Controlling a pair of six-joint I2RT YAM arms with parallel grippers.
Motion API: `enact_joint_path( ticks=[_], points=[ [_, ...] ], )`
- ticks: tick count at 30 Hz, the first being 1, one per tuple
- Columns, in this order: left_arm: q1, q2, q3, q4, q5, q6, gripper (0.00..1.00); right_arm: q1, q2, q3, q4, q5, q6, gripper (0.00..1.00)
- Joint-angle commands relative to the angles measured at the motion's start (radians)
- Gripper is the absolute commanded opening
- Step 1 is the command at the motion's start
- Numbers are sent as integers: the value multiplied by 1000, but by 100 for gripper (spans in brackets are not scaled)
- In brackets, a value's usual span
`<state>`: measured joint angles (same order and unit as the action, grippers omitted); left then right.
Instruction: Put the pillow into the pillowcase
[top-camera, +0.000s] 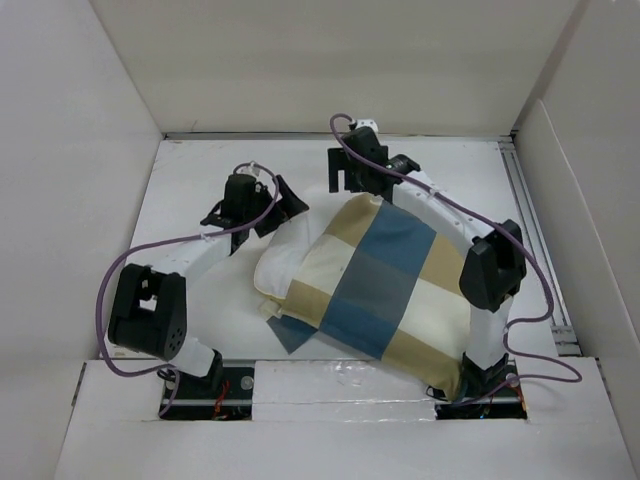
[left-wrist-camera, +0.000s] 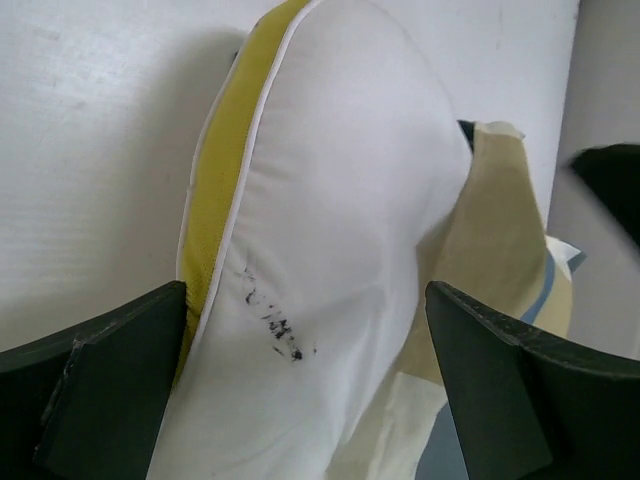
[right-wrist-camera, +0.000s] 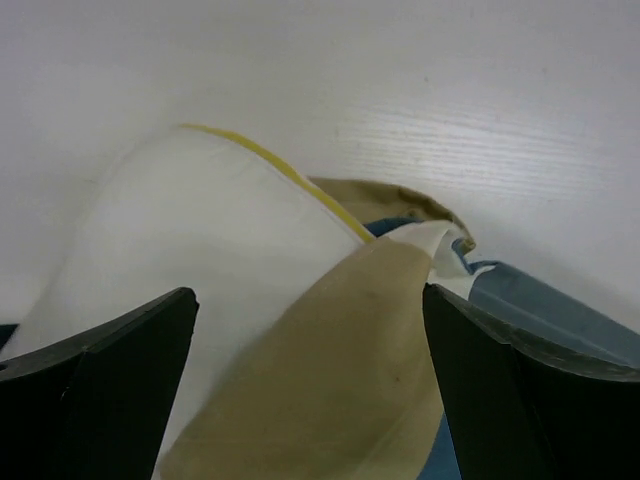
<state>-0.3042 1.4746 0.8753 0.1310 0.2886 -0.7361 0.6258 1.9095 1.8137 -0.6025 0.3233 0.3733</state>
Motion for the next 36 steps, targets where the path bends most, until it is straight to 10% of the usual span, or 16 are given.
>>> enact_joint_path(
  ticks=[1,6,10,18,20,23,36],
  points=[
    [33,36,140,-10,84,43,100,22,36,-48,-25,66,47,100],
    [33,271,403,-47,145,128,100,22,48,-152,36,57,87,70],
    [33,618,537,184,516,28,100,22,37,-177,88,62,87,11],
    [-21,750,624,195,500,55,96,32,-105,-316,326,-4,-37,0],
    [-21,730,556,316,543,-3,70,8,-139,-367,388,-81,-51,0],
    [-12,672,454,501,621,-104,0,-14,-136,-334,418,-144,-73,0],
    [-70,297,182,1303,733,-531,0,-38,-17,148,369,-675,-134,0]
  ],
)
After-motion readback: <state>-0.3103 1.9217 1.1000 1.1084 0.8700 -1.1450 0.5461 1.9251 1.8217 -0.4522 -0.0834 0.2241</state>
